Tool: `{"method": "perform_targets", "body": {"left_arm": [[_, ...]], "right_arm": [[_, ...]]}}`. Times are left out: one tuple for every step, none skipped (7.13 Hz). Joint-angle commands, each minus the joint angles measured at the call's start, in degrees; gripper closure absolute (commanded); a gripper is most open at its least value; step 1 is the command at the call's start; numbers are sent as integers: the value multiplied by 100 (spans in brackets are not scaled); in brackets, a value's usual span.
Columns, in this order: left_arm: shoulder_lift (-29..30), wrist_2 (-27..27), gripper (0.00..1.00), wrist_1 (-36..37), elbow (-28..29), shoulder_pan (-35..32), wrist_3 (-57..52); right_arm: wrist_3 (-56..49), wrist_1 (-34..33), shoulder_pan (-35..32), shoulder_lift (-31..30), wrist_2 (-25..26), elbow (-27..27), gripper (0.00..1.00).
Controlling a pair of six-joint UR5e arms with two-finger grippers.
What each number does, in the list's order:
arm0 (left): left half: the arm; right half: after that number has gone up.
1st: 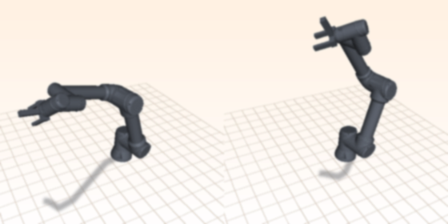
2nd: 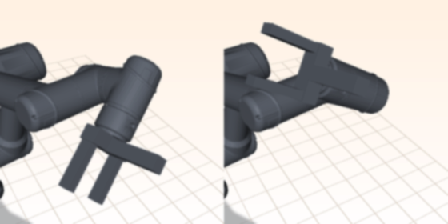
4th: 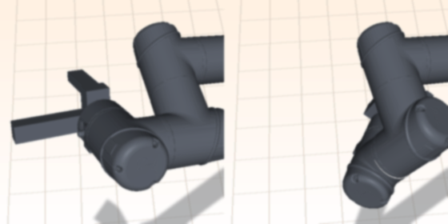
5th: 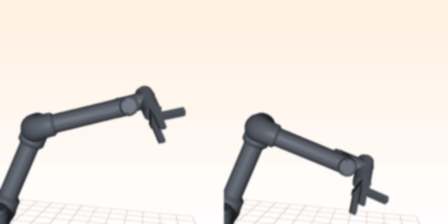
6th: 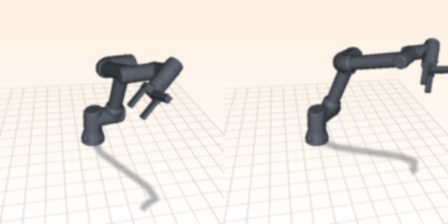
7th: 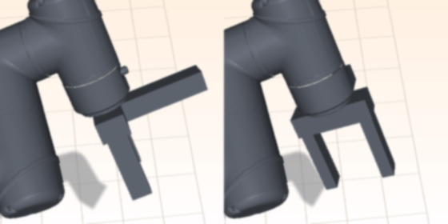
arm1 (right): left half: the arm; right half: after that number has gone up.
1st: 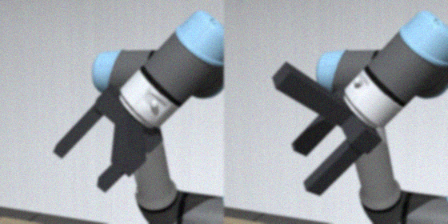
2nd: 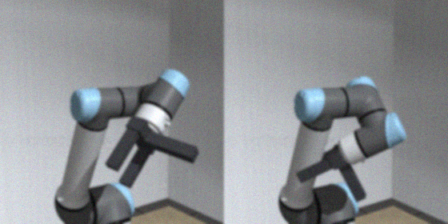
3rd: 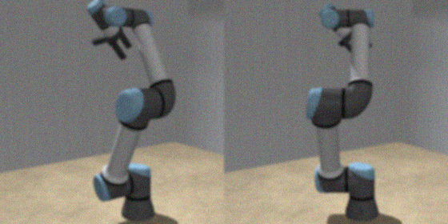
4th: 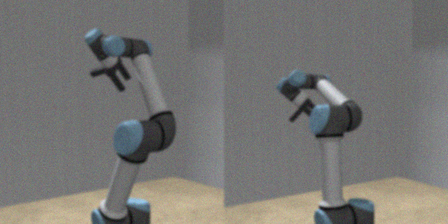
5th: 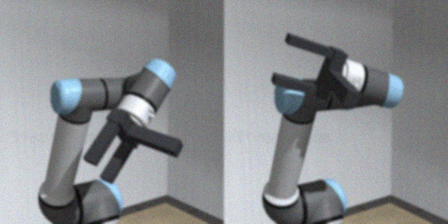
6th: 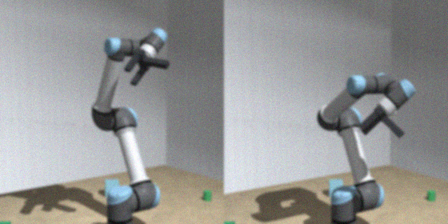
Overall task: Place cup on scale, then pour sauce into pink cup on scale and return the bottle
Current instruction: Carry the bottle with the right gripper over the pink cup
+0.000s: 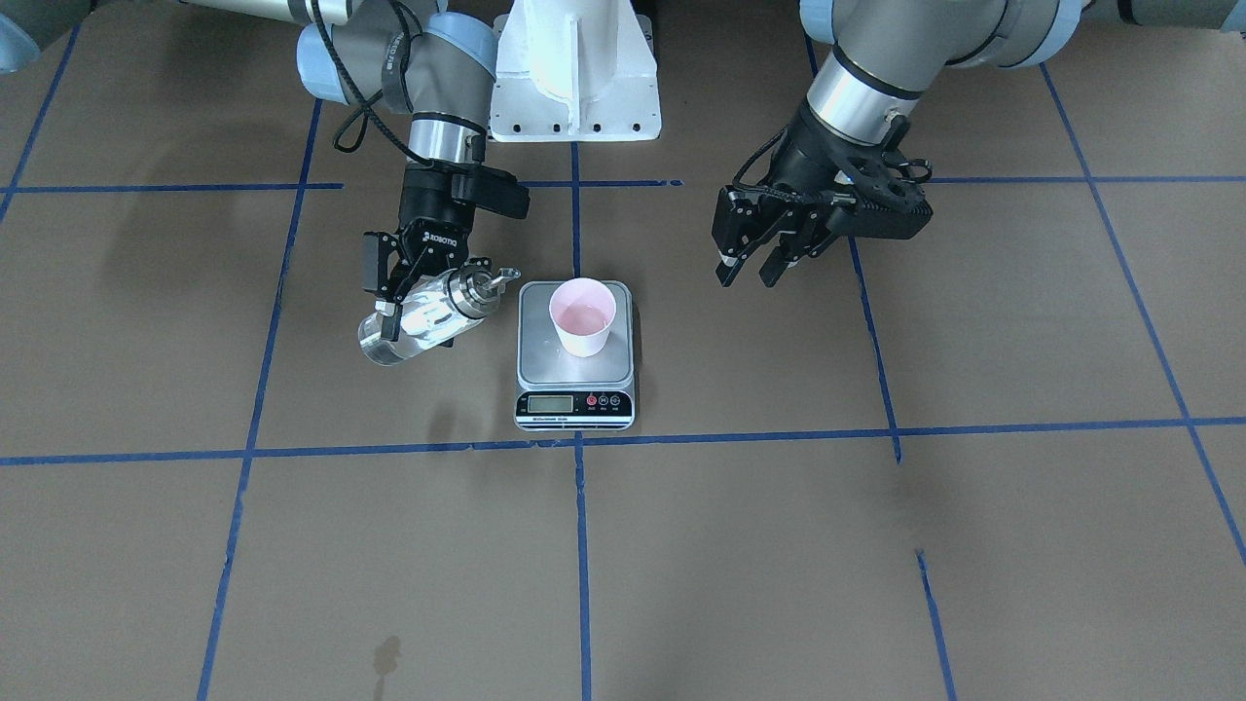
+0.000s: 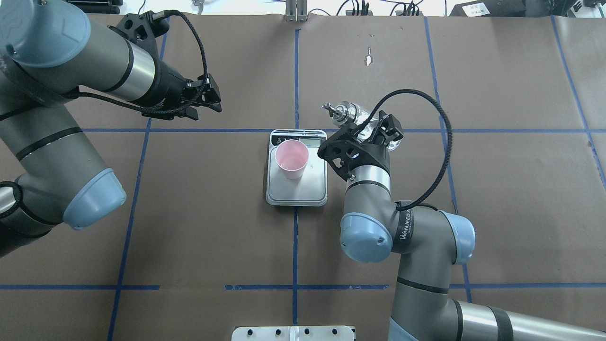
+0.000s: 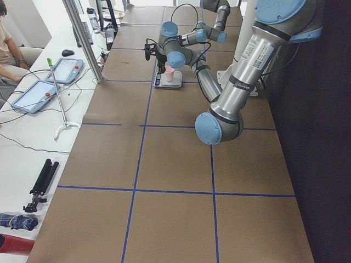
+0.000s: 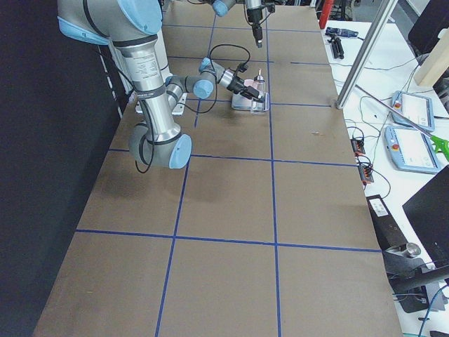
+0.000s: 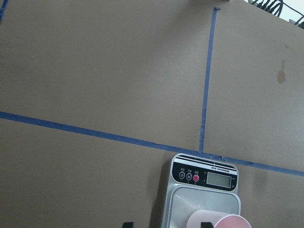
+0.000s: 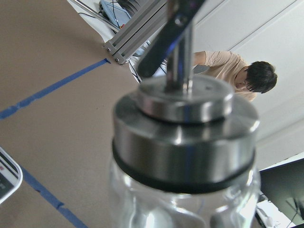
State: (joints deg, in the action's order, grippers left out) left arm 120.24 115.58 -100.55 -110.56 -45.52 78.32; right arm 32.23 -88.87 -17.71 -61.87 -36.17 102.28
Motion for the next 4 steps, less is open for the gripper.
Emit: {"method": "perform_targets", "body": {"left_arm": [[-9,0,44,0,-9,-1,-1],[-9,0,44,0,-9,-1,-1],[-9,0,44,0,-9,-9,-1],[-9,0,44,0,-9,-18,-1]], "right_arm": [[-1171,-263,48,104,426,-15,100],[-1245,-271,48,218,436,-119,100],[-1515,-271,57,237,427,-190,100],[-1848,-263,83,228,505,-191,100]]}}
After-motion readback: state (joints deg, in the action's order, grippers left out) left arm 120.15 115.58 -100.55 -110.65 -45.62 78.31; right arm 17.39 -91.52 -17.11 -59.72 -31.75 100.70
